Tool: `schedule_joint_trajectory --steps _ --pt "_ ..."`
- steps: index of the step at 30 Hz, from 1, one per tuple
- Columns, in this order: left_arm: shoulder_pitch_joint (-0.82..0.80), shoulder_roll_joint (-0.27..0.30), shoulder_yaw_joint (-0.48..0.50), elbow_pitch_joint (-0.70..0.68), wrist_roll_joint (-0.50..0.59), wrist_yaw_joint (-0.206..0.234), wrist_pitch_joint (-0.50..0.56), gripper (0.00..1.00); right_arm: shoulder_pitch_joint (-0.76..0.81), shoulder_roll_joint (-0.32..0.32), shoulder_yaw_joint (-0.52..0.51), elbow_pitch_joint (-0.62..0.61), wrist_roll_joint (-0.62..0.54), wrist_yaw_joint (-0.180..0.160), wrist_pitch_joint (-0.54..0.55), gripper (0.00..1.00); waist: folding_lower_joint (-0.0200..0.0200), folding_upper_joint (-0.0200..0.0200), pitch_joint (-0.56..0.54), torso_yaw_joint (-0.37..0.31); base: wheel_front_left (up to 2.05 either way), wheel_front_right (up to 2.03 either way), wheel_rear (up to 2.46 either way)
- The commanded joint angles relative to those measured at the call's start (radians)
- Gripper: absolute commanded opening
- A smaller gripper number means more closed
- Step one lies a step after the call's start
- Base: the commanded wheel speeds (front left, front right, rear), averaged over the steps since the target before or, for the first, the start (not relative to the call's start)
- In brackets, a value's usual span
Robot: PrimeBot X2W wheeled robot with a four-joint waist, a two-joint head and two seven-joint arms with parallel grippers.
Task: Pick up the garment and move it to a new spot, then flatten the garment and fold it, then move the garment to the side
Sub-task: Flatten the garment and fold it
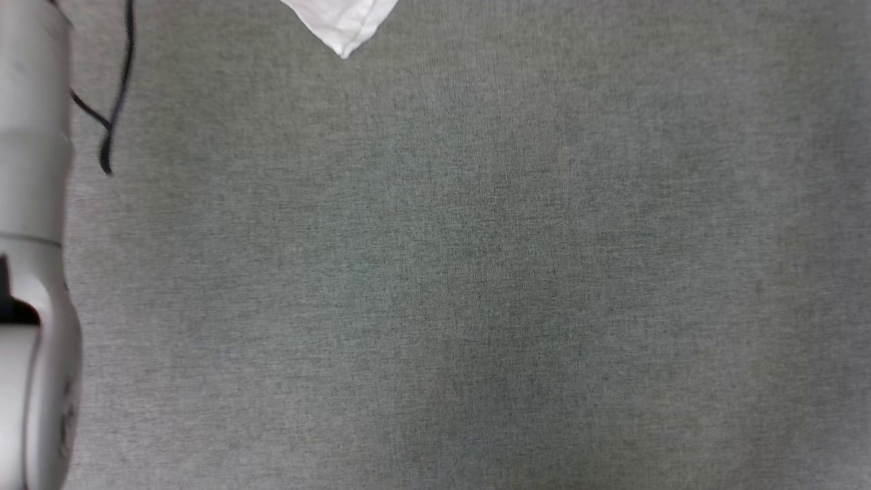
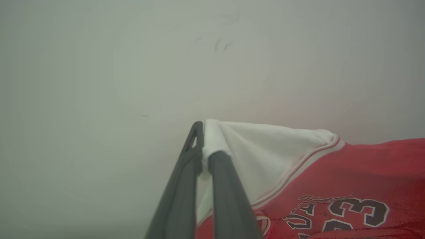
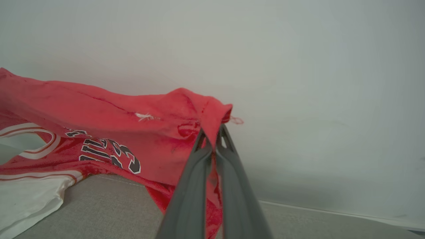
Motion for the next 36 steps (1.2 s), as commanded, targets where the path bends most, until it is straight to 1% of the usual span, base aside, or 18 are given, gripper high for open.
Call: schedule_joint_trajectory --steps 1,5,8,14,17,21,24,27,32,36 --pt "0.056 -0.006 0.006 0.014 -0.011 -0.007 -0.009 0.00 0.046 -0.002 0.021 0.021 0.014 -0.001 -0.006 0.00 -0.0001 0.0000 -0.046 0.007 0.00 0.00 0.00" --pt "0.181 -0.017 0.019 0.026 -0.036 -0.026 -0.014 0.00 0.148 -0.012 0.088 0.038 0.054 -0.001 -0.010 0.00 -0.0001 0.0000 -0.128 0.020 0.00 0.00 0.00" --pt "0.314 -0.022 0.031 0.006 -0.047 -0.036 -0.015 0.00 0.257 -0.024 0.134 0.034 0.095 -0.001 -0.013 0.00 -0.0001 0.0000 -0.207 0.029 0.00 0.00 0.00" --pt "0.592 -0.021 0.078 -0.061 -0.077 -0.049 -0.015 0.00 0.475 -0.066 0.205 -0.018 0.168 -0.001 -0.029 0.00 -0.0001 0.0000 -0.344 0.037 0.00 0.00 0.00" --pt "0.727 -0.014 0.102 -0.105 -0.092 -0.048 -0.015 0.00 0.575 -0.091 0.234 -0.064 0.192 -0.001 -0.036 0.00 -0.0001 0.0000 -0.401 0.038 0.00 0.00 0.00" --pt "0.901 -0.007 0.120 -0.184 -0.103 -0.021 -0.013 0.00 0.706 -0.131 0.252 -0.132 0.222 -0.001 -0.027 0.00 -0.0001 0.0000 -0.469 0.040 0.00 0.00 0.00" --pt "1.022 -0.005 0.127 -0.255 -0.115 0.010 0.005 0.00 0.801 -0.158 0.247 -0.186 0.231 -0.001 -0.011 0.00 -0.0001 0.0000 -0.511 0.046 0.00 0.00 0.00" --pt "1.151 0.002 0.142 -0.353 -0.126 0.052 0.037 0.00 0.898 -0.182 0.225 -0.248 0.231 -0.001 0.009 0.00 -0.0001 0.0000 -0.549 0.047 0.00 0.00 0.00" --pt "1.377 0.018 0.173 -0.576 -0.144 0.138 0.109 0.00 1.079 -0.201 0.156 -0.371 0.207 -0.001 0.056 0.00 -0.0001 0.0000 -0.616 0.047 0.00 0.00 0.00" --pt "1.532 0.029 0.184 -0.783 -0.148 0.209 0.191 0.00 1.229 -0.201 0.050 -0.488 0.169 -0.001 0.111 0.00 -0.0001 0.0000 -0.643 0.056 0.00 0.00 0.00"
